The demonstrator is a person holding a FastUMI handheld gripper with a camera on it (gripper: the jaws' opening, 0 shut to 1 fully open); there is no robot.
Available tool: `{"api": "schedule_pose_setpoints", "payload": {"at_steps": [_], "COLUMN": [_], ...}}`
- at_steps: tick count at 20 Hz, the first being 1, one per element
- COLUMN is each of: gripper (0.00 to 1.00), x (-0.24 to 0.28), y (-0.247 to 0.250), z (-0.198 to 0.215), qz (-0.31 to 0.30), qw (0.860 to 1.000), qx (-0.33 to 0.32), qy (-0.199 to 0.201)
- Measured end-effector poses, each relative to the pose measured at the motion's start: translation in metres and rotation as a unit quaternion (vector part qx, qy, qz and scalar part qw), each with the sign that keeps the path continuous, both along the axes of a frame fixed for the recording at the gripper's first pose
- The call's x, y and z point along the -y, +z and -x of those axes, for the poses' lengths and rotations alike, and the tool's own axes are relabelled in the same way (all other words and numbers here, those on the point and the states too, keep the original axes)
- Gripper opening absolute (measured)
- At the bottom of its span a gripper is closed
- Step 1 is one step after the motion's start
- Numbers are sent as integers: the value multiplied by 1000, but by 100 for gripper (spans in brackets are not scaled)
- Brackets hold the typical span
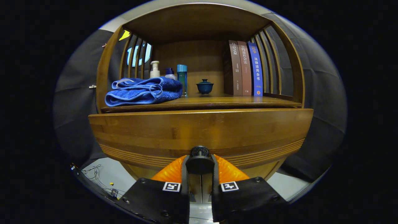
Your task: Pull open the drawer, take out the items inside it, and place them on the countertop above the cabinet.
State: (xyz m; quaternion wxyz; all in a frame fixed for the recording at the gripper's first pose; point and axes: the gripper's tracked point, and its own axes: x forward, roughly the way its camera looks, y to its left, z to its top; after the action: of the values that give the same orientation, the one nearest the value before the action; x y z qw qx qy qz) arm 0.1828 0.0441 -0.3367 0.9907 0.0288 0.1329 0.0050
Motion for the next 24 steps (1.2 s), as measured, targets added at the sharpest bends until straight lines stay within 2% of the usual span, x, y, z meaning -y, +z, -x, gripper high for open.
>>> {"api": "schedule_pose_setpoints", "payload": {"at_steps": [11, 16, 20, 24], "gripper": [32, 32, 32, 71], "x": [1, 1, 2, 3], "y": [3, -1, -3, -5], "z": [80, 104, 109, 120], "qz": [-7, -12, -3, 5], "qw": [1000, 1000, 1000, 1000], "qx": [-3, -8, -12, -17], "qy": [0, 2, 2, -2]}}
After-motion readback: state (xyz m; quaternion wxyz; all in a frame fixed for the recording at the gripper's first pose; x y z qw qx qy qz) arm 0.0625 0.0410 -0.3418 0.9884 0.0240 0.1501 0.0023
